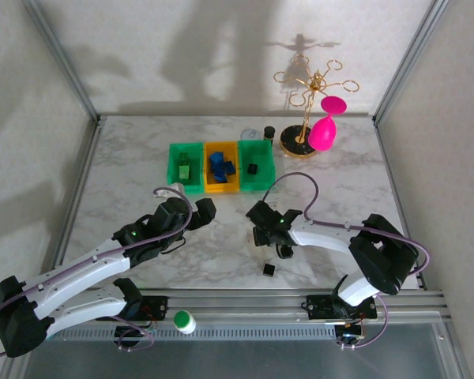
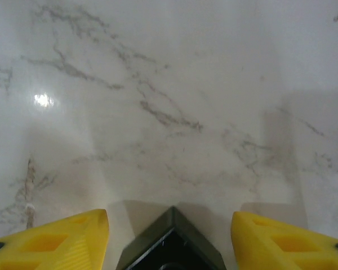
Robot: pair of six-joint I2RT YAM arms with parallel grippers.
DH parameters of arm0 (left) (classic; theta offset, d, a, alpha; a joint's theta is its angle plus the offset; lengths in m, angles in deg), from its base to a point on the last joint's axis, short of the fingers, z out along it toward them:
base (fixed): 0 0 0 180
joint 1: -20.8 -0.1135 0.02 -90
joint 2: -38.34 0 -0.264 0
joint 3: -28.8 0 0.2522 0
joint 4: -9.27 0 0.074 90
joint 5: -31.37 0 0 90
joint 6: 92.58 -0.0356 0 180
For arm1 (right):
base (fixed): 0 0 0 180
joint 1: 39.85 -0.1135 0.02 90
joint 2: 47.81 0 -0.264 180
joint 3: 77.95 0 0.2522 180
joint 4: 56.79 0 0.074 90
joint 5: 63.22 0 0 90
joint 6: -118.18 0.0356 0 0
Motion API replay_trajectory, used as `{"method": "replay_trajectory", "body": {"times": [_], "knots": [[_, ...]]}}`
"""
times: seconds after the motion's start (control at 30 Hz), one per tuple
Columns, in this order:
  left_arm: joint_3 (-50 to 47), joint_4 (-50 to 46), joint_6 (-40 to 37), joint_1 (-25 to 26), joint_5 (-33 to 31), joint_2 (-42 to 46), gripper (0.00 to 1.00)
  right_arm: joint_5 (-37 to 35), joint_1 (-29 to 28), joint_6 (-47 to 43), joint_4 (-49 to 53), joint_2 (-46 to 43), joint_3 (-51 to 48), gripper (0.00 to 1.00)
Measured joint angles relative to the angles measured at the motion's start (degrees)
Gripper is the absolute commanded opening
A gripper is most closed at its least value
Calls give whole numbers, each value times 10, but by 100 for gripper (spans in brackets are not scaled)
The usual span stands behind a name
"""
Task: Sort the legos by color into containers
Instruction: Rotate the lego at the bottom-center of the table, then pick up the lego from the bottom-center of the table.
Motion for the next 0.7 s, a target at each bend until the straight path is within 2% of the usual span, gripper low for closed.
{"method": "replay_trajectory", "body": {"times": [0.2, 0.5, 0.7], "knots": [[0, -8, 0, 0, -4, 6, 100, -4, -14, 20, 21, 0, 4, 62], [0, -13, 0, 0, -16, 19, 100, -13, -26, 22, 29, 13, 35, 55], [0, -15, 0, 0, -17, 20, 100, -19, -26, 22, 36, 29, 41, 56]]}}
